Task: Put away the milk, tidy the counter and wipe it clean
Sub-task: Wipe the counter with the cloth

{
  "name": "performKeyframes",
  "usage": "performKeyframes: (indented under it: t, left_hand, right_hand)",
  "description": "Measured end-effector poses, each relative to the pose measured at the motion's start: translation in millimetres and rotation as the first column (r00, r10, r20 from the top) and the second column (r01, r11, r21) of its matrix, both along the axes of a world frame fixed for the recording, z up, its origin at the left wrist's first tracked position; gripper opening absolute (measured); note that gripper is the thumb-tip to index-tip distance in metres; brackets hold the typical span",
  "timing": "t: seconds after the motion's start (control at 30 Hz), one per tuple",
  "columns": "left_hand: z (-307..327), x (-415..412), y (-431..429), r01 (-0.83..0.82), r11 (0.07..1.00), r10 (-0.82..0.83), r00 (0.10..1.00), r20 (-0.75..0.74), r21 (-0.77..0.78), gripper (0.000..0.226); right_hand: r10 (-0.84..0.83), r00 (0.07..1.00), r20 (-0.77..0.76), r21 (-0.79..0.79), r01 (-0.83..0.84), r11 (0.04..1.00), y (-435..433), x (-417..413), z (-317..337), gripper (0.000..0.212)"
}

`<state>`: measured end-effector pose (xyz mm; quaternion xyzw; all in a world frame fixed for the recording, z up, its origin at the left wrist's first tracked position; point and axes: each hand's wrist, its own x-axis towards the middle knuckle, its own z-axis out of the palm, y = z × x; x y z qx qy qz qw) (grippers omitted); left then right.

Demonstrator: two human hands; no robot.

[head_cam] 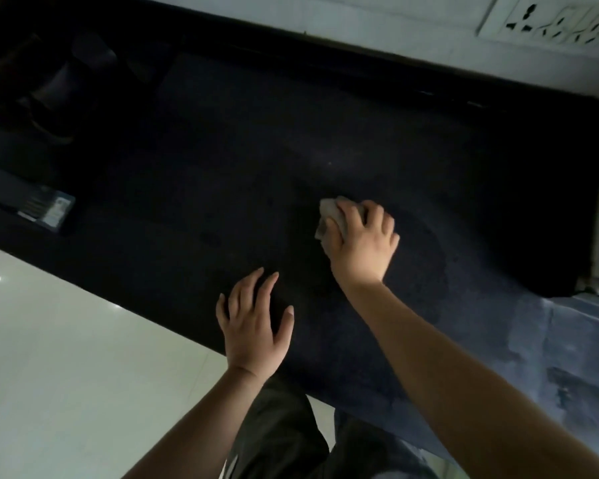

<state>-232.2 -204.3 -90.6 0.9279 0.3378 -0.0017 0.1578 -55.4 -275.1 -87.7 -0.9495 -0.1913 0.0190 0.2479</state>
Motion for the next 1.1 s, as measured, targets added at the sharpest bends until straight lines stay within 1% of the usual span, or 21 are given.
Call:
performKeyframes:
  t: [0.07,0.13,0.2,0.27,0.33,0.43,0.53,0.63,0.7,0.77,0.87,0.93,1.0,1.07,1.1]
  left_hand:
    - [3.7,-0.9,3.8,0.004,0.998,-0.001,0.999,0.049,-0.064,0.054]
    - [9.8,-0.2,19.1,0.058,0.995,-0.05,0.994,0.094,-0.079,0.053]
    - [14.0,3.5,51.3,0.148,0.988,-0.143,0.983,0.111,-0.035,0.051]
    - [14.2,12.0,96.7,0.188,0.982,-0.191,0.975,0.112,0.036,0.049]
    - [13.4,20.4,141.0,0.173,0.98,-0.183,0.979,0.094,0.101,0.05]
    - [12.0,37.8,199.1,0.202,0.972,-0.204,0.979,0.007,0.122,0.054]
    - [3.6,52.3,231.7,0.279,0.955,-0.273,0.96,-0.07,0.105,0.057]
    - [-5.8,55.5,241.5,0.295,0.95,-0.29,0.955,-0.059,0.099,0.056]
    - [-5.9,56.7,243.0,0.293,0.952,-0.291,0.956,-0.039,0.089,0.056]
    - [-5.3,57.2,243.8,0.295,0.953,-0.294,0.956,-0.019,0.07,0.055]
    - [-4.4,56.9,244.7,0.297,0.953,-0.298,0.955,0.008,0.061,0.054]
    - [-3.0,56.7,243.8,0.286,0.957,-0.287,0.958,0.014,0.05,0.054]
    - [-2.0,56.5,243.2,0.279,0.96,-0.279,0.96,0.013,0.034,0.055]
    - [-2.0,56.6,243.8,0.282,0.959,-0.282,0.959,0.007,0.029,0.055]
    - [-2.6,56.4,244.3,0.287,0.958,-0.287,0.958,0.005,0.029,0.055]
  right_hand:
    - [0.09,0.996,0.014,-0.01,-0.09,0.996,17.3,-6.4,1.7,0.036]
    - [0.217,0.976,0.034,-0.025,-0.216,0.976,14.3,-20.4,3.1,0.037]
    - [0.301,0.953,0.037,-0.034,-0.3,0.953,0.7,-34.7,2.1,0.039]
    - [0.289,0.956,0.057,-0.029,-0.288,0.957,-8.5,-39.6,-0.4,0.04]
    - [0.198,0.978,0.069,-0.034,-0.196,0.98,-3.7,-37.3,-3.0,0.038]
    - [-0.072,0.996,0.061,-0.02,0.073,0.997,33.5,-17.0,-2.9,0.036]
    - [-0.302,0.953,0.029,0.026,0.301,0.953,69.2,16.8,-0.9,0.035]
    - [-0.481,0.877,0.017,0.04,0.48,0.877,95.1,42.4,-3.4,0.034]
    - [-0.534,0.846,0.02,0.03,0.533,0.846,110.0,50.4,-3.6,0.034]
    - [-0.48,0.877,0.025,0.0,0.48,0.877,122.0,50.4,-3.1,0.036]
    - [-0.252,0.965,0.069,-0.022,0.254,0.967,135.2,26.0,-3.4,0.037]
    - [-0.114,0.989,0.096,-0.019,0.117,0.993,136.3,-6.8,-2.8,0.036]
    - [0.015,0.995,0.102,-0.039,-0.011,0.999,125.0,-39.1,-2.9,0.036]
    - [0.063,0.99,0.124,-0.063,-0.055,0.997,101.5,-54.9,-4.5,0.035]
    - [0.037,0.989,0.14,-0.072,-0.027,0.997,89.1,-52.1,-4.4,0.035]
